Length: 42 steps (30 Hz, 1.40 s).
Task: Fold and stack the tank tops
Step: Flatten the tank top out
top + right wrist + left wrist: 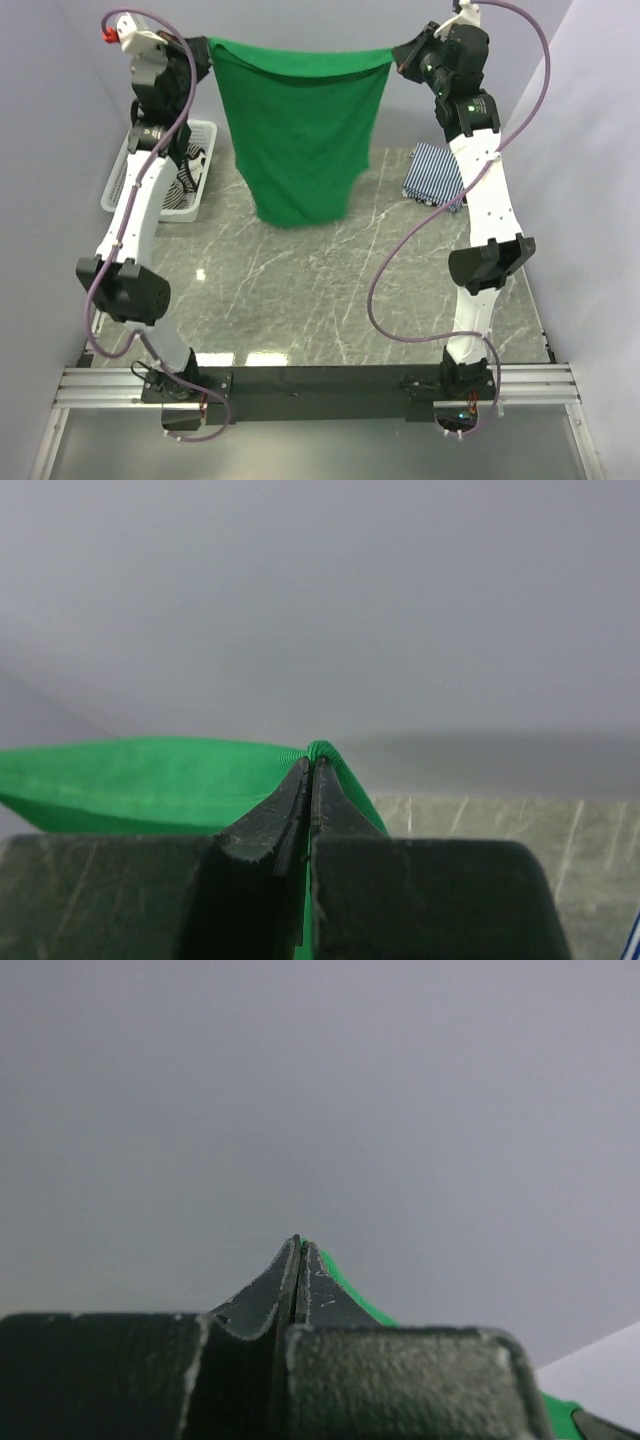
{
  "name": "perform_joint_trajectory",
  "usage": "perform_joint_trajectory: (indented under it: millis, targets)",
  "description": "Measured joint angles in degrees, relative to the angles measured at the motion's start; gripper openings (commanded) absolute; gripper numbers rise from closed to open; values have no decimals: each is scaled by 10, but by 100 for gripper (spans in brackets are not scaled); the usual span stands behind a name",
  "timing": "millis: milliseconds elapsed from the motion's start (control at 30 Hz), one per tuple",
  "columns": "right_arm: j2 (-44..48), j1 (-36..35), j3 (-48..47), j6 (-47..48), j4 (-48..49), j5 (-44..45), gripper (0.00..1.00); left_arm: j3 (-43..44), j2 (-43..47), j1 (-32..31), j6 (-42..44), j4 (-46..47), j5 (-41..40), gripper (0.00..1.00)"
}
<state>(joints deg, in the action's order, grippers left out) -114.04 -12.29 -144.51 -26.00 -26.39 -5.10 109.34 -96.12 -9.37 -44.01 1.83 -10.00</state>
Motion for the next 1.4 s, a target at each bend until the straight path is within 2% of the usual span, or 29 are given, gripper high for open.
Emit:
perform_joint_trajectory:
  millis: [67,133,233,333,400,467,533,600,733,867,967,1067,1333,1400]
  targets:
    - [-6,9,15,-7,1,-11,0,43,-31,19,-3,-11,24,1]
    - [8,15,45,-14,3,-21,0,39,-24,29,-5,-19,37,1]
    - [43,17,88,-20,7,-27,0,-31,39,33,-11,-21,44,1]
    - [117,17,186,-30,19,-40,0,-129,135,32,-23,-28,47,1]
    - [189,17,304,-37,57,-50,0,-205,203,31,-34,-29,47,1]
    - [271,17,450,-47,82,-59,0,-314,291,31,-49,-33,48,1]
    - [345,16,605,-57,119,-65,0,-391,341,30,-63,-39,52,1]
    - [404,16,761,-65,131,-66,0,-512,405,23,-85,-43,57,1]
    - [451,16,1008,-76,147,-60,0,-755,489,-16,-140,-92,71,1]
    - [489,15,1184,-87,140,-59,0,-916,563,-88,-206,-184,73,1]
    - [527,11,1243,-101,142,-67,0,-960,650,-130,-252,-248,72,1]
    - [563,6,1247,-107,143,-64,0,-960,692,-139,-275,-273,72,1]
    - [600,4,1239,-113,112,-48,1,-955,654,-141,-288,-332,76,1]
    - [610,4,1238,-119,95,-41,5,-955,650,-141,-290,-338,79,1]
